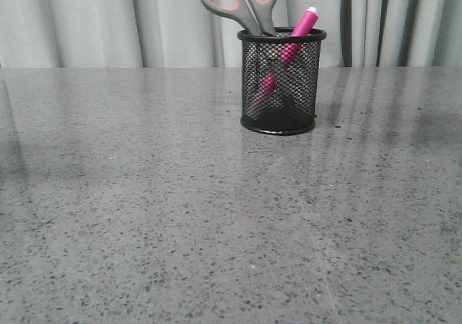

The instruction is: Put pen and scissors into bin

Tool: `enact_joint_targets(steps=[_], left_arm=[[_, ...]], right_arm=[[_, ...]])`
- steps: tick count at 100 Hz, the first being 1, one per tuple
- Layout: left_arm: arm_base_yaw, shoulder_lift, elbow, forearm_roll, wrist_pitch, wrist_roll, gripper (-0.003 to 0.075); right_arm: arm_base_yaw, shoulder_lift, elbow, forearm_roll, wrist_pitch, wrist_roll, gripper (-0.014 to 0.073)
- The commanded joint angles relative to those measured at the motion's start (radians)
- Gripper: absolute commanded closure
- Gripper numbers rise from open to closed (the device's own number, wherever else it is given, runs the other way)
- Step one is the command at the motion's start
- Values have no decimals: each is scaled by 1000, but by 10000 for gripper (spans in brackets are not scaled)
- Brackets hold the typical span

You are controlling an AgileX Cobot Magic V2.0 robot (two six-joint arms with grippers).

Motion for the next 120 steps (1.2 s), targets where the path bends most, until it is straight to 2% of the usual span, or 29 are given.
enact_joint_targets(steps=[1, 44, 105, 120], left_arm=[[3, -9, -27, -23, -62, -4, 739], [3, -9, -27, -35, -65, -4, 739], [3, -9, -27, -56, -44, -4, 739], [3, -32, 8, -54, -73, -2, 739]], right_arm=[[-33, -52, -26, -20, -13, -5, 670], [-60, -163, -26, -116, 127, -5, 670], [-60, -163, -23, -118, 159, -5, 670], [-60, -210, 50, -112, 65, -5, 670]])
